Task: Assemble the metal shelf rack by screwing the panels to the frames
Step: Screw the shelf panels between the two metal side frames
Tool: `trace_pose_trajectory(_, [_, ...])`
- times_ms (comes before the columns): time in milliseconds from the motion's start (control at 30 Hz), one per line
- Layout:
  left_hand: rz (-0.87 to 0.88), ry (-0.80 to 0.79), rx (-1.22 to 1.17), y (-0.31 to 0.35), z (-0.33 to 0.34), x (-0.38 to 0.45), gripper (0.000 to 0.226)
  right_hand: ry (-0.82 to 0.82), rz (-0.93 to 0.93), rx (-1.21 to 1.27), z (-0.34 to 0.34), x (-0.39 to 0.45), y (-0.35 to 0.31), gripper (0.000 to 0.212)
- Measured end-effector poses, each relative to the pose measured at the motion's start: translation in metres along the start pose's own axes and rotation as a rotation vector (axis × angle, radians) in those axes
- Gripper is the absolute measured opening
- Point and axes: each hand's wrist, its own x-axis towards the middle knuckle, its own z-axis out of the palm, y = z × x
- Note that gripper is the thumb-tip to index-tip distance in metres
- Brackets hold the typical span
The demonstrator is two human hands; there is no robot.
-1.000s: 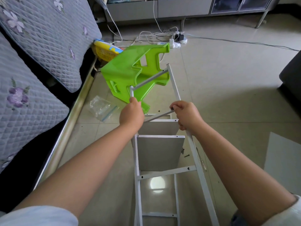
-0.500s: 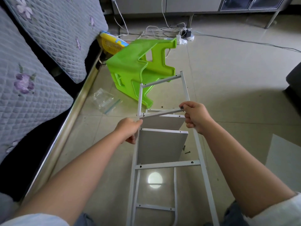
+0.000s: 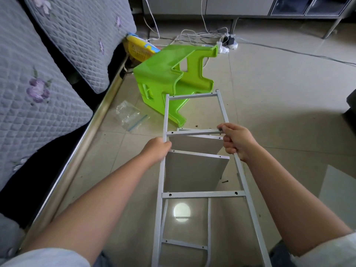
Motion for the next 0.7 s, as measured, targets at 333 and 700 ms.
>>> trace_pose_trajectory(333, [0.050, 0.029, 0.281, 0.021, 0.000, 0.017, 0.035, 0.211, -0.036, -0.031, -0.003, 0.009, 0.014, 0.020])
trace_pose_trajectory(700, [0.016, 0.043, 0.325, 0.021, 0.001, 0.022, 0.035, 0.203, -0.015, 0.017, 0.002, 0.019, 0.019, 0.018])
